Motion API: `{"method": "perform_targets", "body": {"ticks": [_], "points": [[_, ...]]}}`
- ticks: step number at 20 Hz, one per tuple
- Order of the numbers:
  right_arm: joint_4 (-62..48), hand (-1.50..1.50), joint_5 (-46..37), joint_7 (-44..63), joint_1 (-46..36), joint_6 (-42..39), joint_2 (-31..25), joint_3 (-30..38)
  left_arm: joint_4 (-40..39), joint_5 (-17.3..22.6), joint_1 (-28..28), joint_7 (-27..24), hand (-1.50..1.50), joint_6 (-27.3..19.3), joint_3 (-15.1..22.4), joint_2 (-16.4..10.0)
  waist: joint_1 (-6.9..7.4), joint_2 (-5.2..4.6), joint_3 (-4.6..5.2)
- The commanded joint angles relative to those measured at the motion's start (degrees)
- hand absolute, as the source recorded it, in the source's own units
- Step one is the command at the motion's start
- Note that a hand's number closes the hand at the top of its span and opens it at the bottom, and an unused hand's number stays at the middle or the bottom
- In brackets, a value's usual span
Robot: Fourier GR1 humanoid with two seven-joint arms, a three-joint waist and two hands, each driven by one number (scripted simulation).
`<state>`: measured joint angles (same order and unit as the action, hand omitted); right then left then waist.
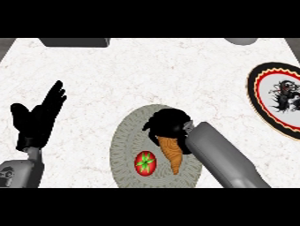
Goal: Pick the croissant from the placemat and place it in the plate
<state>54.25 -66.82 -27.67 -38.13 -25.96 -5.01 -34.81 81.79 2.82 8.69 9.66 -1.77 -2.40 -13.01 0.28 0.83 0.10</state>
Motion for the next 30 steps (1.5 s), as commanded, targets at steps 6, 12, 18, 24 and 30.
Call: {"method": "perform_targets", "body": {"ticks": [6, 12, 18, 24, 30], "points": [[9.57, 1.50, 3.20, 5.83, 10.90, -1.44, 0.46, 6.43, 1.08, -0.38, -1.04, 0.99, 0.00, -1.08, -0.48, 1.35, -1.70, -0.30, -0.09], [17.83, 1.50, 8.90, 13.67, 20.67, 9.05, -4.39, 21.58, 0.12, 0.79, -4.04, -0.85, 0.00, 0.35, -3.00, -0.88, -4.08, 0.26, -0.04], [35.50, 1.50, 12.06, 15.06, 24.16, 19.72, -4.83, 29.75, -0.33, 1.19, -1.57, -0.06, 0.00, 0.07, -3.62, -0.83, -4.08, 0.17, -0.08], [48.76, 1.50, 13.41, 20.59, 30.38, 25.99, -5.32, 38.38, -0.68, 1.05, 0.63, 1.70, 0.00, 1.49, -3.29, -2.08, -2.54, -0.43, -0.09], [47.07, 1.50, 21.84, 24.76, 27.47, 22.11, -6.58, 48.19, 1.38, -1.60, -1.37, 0.51, 0.00, -0.87, -0.43, 1.78, -0.36, -0.80, -0.11]]}}
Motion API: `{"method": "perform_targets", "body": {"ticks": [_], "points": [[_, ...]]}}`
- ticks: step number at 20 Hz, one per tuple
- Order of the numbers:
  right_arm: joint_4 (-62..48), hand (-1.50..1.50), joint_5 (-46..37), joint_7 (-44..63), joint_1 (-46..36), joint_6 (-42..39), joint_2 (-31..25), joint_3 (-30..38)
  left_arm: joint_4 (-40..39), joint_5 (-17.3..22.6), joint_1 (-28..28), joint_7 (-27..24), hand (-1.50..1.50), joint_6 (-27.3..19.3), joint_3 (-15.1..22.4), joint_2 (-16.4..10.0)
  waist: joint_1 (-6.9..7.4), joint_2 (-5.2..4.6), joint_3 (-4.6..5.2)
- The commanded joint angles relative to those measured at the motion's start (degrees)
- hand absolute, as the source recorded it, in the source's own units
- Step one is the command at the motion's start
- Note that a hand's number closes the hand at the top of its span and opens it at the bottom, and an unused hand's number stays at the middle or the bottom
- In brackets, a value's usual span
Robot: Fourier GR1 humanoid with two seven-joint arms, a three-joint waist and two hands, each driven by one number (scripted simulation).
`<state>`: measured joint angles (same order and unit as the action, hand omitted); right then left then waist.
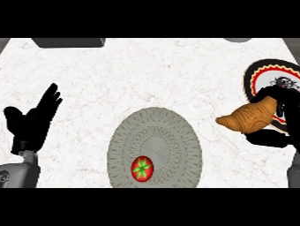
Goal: Pick the croissant from the placemat and place it in the plate
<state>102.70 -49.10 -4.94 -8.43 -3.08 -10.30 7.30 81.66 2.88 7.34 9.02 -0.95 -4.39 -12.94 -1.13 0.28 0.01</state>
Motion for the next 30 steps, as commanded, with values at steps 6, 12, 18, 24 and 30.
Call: {"method": "perform_targets", "body": {"ticks": [6, 12, 18, 24, 30], "points": [[-16.11, 1.50, 10.33, -3.84, -6.11, 1.20, -7.04, 15.95, -4.88, -1.91, 2.70, -3.02, 0.00, -0.46, 0.36, 1.70, 1.23, -0.56, -0.03], [-33.25, 1.50, 11.86, -10.92, -12.06, 3.71, -14.13, 19.85, 0.01, -0.86, 0.71, 0.15, 0.00, 1.03, -0.06, 1.14, 1.53, -0.41, -0.04], [-54.03, 1.50, 5.58, -17.58, -18.67, 5.35, -21.80, 17.76, -1.32, -0.39, 5.52, 2.74, 0.00, 1.92, -0.75, -0.11, 2.26, -0.81, -0.09], [-69.46, -1.50, 7.91, -23.00, -22.75, -1.47, -24.35, 18.27, -1.59, -1.05, 6.18, 2.25, 0.00, 0.59, -0.69, 1.08, 2.68, -0.95, -0.16], [-75.43, -1.50, 11.16, -37.03, -25.77, 1.64, -27.42, 21.34, -4.08, -2.55, 3.40, -1.96, 0.00, 0.54, 0.06, 2.33, 2.33, -0.80, -0.15]]}}
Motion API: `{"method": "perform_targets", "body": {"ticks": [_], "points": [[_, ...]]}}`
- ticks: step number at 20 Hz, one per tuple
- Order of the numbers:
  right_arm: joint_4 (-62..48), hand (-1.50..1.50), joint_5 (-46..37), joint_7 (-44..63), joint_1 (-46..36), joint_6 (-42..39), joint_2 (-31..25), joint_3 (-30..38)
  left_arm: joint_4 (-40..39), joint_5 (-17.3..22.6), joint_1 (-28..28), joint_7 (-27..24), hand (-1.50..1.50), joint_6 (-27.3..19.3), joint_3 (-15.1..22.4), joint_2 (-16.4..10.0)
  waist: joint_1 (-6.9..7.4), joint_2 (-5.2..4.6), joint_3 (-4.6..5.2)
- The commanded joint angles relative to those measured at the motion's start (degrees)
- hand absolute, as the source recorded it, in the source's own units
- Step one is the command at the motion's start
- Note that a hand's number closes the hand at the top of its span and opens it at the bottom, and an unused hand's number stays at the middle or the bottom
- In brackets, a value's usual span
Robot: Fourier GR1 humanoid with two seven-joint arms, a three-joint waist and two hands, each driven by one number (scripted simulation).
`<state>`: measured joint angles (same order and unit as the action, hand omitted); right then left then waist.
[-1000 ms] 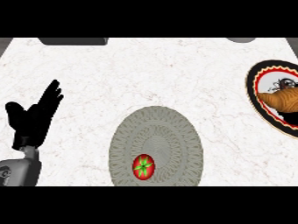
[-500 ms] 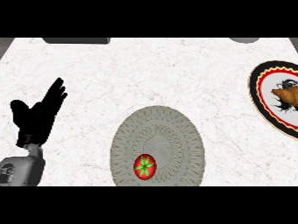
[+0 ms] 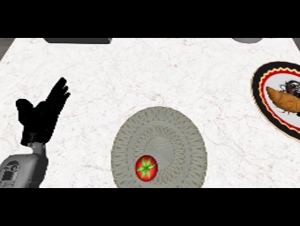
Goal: Pick the croissant from the placemat and place it in the plate
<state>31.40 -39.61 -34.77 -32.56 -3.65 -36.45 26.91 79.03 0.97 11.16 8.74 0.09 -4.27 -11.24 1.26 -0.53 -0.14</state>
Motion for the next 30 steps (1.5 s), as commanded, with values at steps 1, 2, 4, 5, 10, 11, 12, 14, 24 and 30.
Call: {"method": "perform_targets", "body": {"ticks": [1, 2, 4, 5, 10, 11, 12, 14, 24, 30], "points": [[-2.31, -1.50, 3.21, -7.24, -3.42, 0.48, -1.70, 2.62, 2.13, 1.95, -3.68, -0.62, 0.00, 2.93, -0.91, -1.49, 0.46, 0.18, -0.01], [-4.36, -1.50, 4.11, -10.14, -3.48, -0.47, -2.51, 3.32, 3.40, -0.90, -1.49, 1.38, 0.00, -1.15, 0.76, 0.59, 0.23, 0.13, -0.04], [-1.41, -1.50, 8.68, -15.99, -2.61, -5.75, -1.04, 5.17, 0.63, 0.02, 0.36, 0.27, 0.00, -0.41, -0.66, -0.11, -0.90, 0.36, 0.00], [-1.18, -1.50, 10.60, -15.57, -3.93, -6.77, 0.41, 6.29, 1.26, 0.06, -3.04, -0.96, 0.00, 0.68, -0.04, -0.08, -0.55, 0.50, 0.03], [-0.22, -1.50, 17.55, -8.91, -4.47, -18.79, -1.96, 9.64, -0.40, -0.52, -3.29, -2.36, 0.00, -0.79, -0.90, 0.77, -1.70, 0.69, 0.18], [-2.88, -1.50, 18.64, -7.98, -3.59, -20.46, -2.19, 10.82, -0.31, 1.34, -0.55, 0.14, 0.00, 0.93, -2.54, -1.39, -1.69, 0.60, 0.15], [-2.91, -1.50, 19.99, -3.03, -5.76, -23.08, -2.56, 11.41, 1.49, -0.55, -0.40, 0.88, 0.00, -1.64, -0.50, 0.89, -1.83, 0.80, 0.18], [-6.31, -1.50, 20.65, 1.55, -7.17, -28.39, -4.46, 11.15, -0.73, -0.75, -1.13, -0.79, 0.00, -0.95, -0.85, 0.45, -1.46, 0.54, 0.18], [-10.40, -1.50, 24.25, -5.34, -2.82, -33.88, -9.53, 10.63, 6.13, 0.30, 1.02, 7.02, 0.00, -0.33, -0.48, -0.16, -0.41, 0.23, -0.01], [-12.81, -1.50, 25.40, -8.70, -1.29, -35.43, -13.49, 10.41, 0.92, 0.48, 0.98, 0.99, 0.00, 1.18, -1.76, -0.53, -0.14, -0.12, -0.08]]}}
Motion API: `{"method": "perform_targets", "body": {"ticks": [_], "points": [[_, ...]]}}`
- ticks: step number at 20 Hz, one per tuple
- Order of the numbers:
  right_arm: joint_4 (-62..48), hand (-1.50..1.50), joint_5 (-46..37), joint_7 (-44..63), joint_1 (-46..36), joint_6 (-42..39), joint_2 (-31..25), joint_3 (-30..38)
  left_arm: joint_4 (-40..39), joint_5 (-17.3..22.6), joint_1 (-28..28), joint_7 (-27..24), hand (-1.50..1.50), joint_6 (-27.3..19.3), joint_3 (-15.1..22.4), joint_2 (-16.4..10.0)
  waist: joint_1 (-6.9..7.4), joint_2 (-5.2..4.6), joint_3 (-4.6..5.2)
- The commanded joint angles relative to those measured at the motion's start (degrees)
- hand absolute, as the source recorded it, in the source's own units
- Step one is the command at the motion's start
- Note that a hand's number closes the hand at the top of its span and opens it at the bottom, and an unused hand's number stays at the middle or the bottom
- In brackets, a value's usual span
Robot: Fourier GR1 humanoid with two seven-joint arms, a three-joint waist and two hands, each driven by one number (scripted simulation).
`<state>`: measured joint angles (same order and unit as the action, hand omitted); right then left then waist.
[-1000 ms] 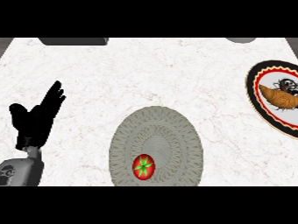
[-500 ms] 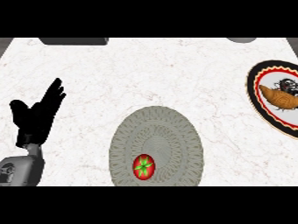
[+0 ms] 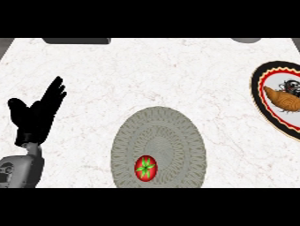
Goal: Pick the croissant from the placemat and place it in the plate
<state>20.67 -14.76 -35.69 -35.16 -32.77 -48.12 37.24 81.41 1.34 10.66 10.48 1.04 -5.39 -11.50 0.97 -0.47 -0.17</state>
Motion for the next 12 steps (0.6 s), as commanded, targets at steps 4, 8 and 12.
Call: {"method": "perform_targets", "body": {"ticks": [4, 8, 12], "points": [[-3.31, -1.50, 1.76, -6.68, 1.61, -6.00, -3.41, 0.28, 4.61, 0.35, -4.25, 1.11, 0.00, 0.36, 0.91, 0.87, 0.76, 0.12, -0.06], [-3.75, -1.50, 0.06, -11.56, 4.02, -3.88, -3.29, -1.70, 1.44, 0.05, -0.01, -0.17, 0.00, 0.92, 0.02, -0.36, 0.79, -0.36, -0.19], [-4.98, -1.50, 0.37, -9.84, 3.79, -5.59, -6.11, -2.36, 0.14, -0.06, -2.10, -1.73, 0.00, 0.72, -0.09, 0.46, 0.85, -0.24, -0.14]]}}
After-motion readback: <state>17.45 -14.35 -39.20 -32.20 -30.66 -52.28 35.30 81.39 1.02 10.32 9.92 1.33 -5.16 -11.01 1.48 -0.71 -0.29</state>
